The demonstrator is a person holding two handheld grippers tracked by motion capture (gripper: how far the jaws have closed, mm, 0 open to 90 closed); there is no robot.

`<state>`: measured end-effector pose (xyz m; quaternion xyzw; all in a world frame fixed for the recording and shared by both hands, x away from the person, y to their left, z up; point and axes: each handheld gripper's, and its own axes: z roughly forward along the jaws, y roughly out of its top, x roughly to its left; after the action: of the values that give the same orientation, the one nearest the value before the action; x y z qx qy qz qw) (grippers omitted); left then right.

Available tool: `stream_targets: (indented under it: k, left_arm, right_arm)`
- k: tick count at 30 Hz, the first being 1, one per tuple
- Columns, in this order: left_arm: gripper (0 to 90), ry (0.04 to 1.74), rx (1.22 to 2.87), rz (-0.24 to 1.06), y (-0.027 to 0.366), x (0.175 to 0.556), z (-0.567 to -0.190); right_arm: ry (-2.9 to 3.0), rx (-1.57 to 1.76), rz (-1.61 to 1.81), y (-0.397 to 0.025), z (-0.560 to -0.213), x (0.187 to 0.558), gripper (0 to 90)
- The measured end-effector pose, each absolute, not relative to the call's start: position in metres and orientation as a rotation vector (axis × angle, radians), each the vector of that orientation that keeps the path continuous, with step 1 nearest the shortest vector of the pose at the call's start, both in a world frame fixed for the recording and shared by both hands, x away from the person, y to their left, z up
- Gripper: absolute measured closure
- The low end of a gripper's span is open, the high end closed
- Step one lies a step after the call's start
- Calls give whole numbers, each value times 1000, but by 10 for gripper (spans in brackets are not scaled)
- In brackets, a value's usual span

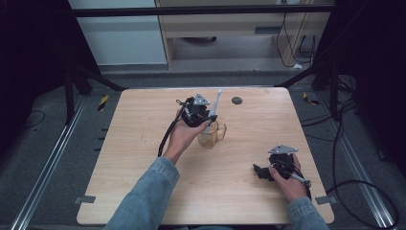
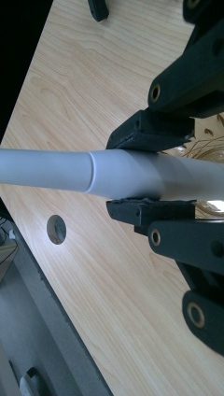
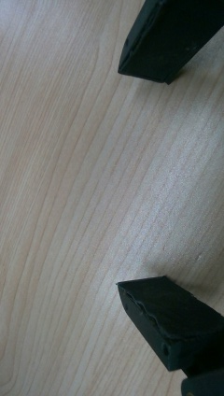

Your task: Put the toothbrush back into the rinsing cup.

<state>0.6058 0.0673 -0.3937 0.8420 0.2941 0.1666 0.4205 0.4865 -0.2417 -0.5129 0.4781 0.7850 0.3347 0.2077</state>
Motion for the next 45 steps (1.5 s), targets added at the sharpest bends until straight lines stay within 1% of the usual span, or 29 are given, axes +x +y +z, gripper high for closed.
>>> stream_targets:
  k: [15,45]
  left_arm:
    - [666,763,2150,387,62,610,-401]
    - [651,799,2134,390,55,614,-402]
  right_arm:
    - [2186,1333,931,-242,-513,486,4]
    - [2186,1333,931,-242,-513,486,3]
